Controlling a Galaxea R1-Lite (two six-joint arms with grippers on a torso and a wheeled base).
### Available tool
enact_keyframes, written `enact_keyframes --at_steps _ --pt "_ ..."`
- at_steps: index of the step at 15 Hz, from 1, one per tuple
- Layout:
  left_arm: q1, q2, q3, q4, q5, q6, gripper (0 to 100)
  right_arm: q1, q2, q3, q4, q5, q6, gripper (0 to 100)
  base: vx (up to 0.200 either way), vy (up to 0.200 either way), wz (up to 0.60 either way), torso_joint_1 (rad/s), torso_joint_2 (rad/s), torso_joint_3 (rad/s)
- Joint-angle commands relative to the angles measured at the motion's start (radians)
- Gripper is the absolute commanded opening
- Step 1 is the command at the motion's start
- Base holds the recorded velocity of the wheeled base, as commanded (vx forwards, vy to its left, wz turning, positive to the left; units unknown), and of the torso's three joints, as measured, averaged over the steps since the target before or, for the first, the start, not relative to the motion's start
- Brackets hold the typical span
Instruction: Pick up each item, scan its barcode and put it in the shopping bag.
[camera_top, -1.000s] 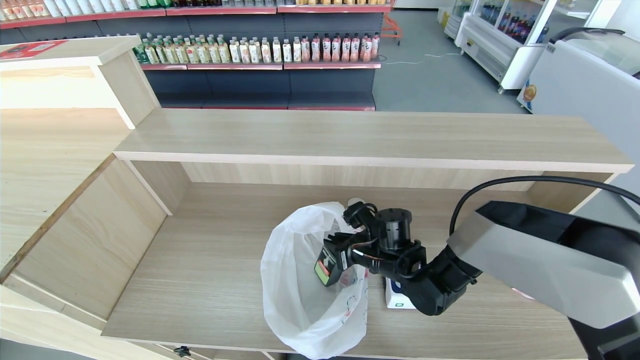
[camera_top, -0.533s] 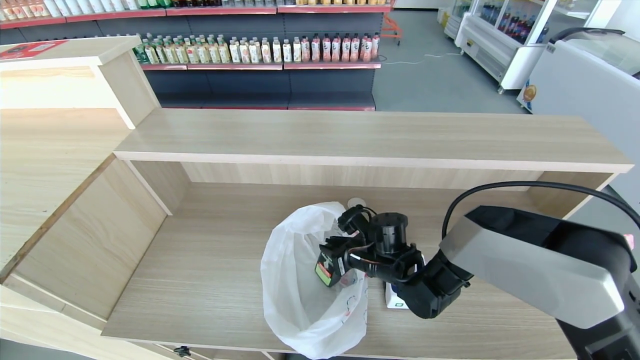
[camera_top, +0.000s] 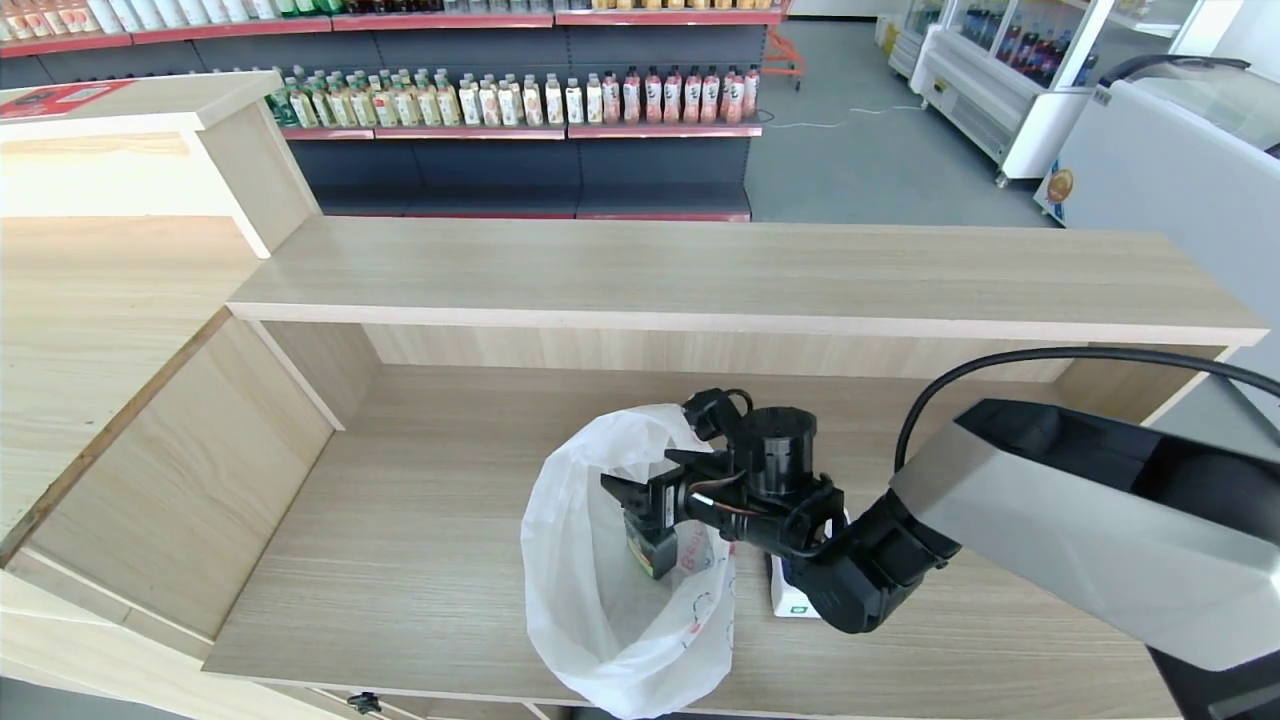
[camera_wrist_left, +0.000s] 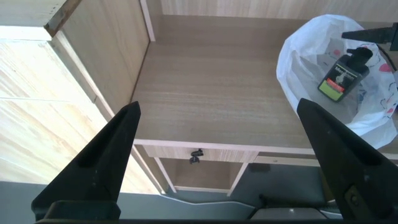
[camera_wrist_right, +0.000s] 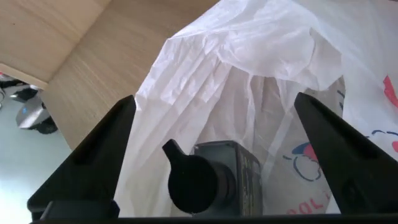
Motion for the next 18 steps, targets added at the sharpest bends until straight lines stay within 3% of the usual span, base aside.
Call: enact_keyframes --at_steps 1,4,7,10,12,14,18 --pt "0.0 0.0 0.0 0.0 0.0 0.0 100 -0.003 -0.078 0.019 0.015 -0.001 0.029 100 0.0 0.0 0.0 0.0 0.0 0.0" --pt "0.0 0.0 0.0 0.0 -0.001 -0.002 100 -0.069 -0.193 0.084 0.065 -0.009 0.076 100 0.0 0.0 0.0 0.0 0.0 0.0" --pt "0.0 0.0 0.0 0.0 0.0 -0.007 100 -0.177 -0.359 0.248 0.113 -0.096 0.078 100 0.0 0.0 0.0 0.0 0.0 0.0" --pt "0.0 0.0 0.0 0.0 0.0 -0.007 100 -0.304 -0.662 0.547 0.121 -0.121 0.076 100 0.0 0.0 0.0 0.0 0.0 0.0" --pt "0.0 0.0 0.0 0.0 0.0 -0.007 100 -0.342 -0.8 0.661 0.154 -0.123 0.073 100 0.0 0.0 0.0 0.0 0.0 0.0" --pt "0.0 0.0 0.0 0.0 -0.001 -0.007 100 -0.358 -1.078 0.789 0.364 -0.124 0.075 100 0.0 0.0 0.0 0.0 0.0 0.0" --pt "0.0 0.0 0.0 0.0 -0.001 -0.007 100 -0.365 -1.337 0.819 0.634 -0.124 0.078 100 -0.05 0.0 0.0 0.002 0.0 0.001"
